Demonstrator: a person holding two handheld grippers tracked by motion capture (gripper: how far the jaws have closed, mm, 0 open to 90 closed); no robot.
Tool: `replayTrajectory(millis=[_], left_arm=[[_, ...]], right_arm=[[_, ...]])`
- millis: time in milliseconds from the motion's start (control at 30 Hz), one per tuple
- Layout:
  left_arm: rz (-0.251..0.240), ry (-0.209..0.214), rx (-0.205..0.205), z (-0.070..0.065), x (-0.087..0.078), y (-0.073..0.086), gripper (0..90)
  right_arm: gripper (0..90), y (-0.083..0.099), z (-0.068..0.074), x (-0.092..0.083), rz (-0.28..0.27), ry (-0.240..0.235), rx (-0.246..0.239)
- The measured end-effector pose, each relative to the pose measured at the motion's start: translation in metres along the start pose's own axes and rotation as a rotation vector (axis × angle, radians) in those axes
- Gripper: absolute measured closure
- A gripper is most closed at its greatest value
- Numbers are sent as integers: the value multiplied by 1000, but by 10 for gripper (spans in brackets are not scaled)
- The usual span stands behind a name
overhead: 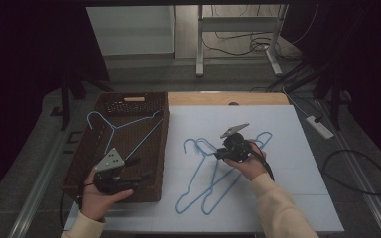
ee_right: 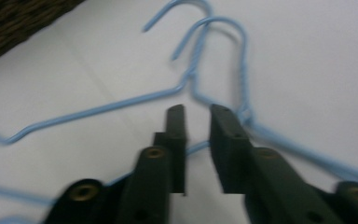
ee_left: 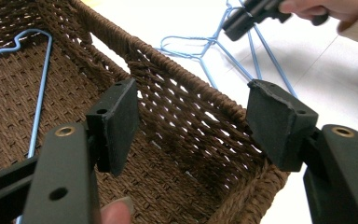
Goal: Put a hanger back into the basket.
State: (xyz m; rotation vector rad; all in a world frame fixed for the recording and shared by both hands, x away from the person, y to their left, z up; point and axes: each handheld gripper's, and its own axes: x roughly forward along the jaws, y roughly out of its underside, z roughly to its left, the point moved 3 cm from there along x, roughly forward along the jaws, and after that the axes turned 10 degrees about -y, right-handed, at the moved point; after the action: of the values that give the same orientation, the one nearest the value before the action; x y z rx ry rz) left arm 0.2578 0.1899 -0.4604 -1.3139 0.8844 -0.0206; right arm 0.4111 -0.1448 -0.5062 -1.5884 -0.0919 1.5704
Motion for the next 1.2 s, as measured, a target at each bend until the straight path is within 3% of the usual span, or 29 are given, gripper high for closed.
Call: replayTrajectory(millis=[167, 467, 533, 667, 733, 800, 967, 1200], left_arm=[[1, -1, -1, 1, 0, 0, 343], [-2, -2, 0, 2, 0, 1, 344], [-5, -1, 4, 2, -1, 1, 345], [-7, -3, 5, 3, -1, 1, 345], [-5, -2, 5, 3, -1, 1, 345], [-2, -1, 6, 3, 0, 1, 345], [-3, -2, 8, 2, 0, 1, 345], [-4, -5, 6, 3, -1, 1, 345]], right_arm=[[546, -12, -20, 14, 21, 39, 15], [499, -27, -39, 37, 93, 59, 36], [513, -28, -40, 42, 103, 57, 39], [621, -30, -38, 47, 148, 71, 30], [704, -29, -36, 49, 166, 79, 28], [847, -30, -34, 48, 174, 65, 56], [856, -29, -32, 47, 184, 63, 74], [859, -29, -27, 26, 105, 69, 89]])
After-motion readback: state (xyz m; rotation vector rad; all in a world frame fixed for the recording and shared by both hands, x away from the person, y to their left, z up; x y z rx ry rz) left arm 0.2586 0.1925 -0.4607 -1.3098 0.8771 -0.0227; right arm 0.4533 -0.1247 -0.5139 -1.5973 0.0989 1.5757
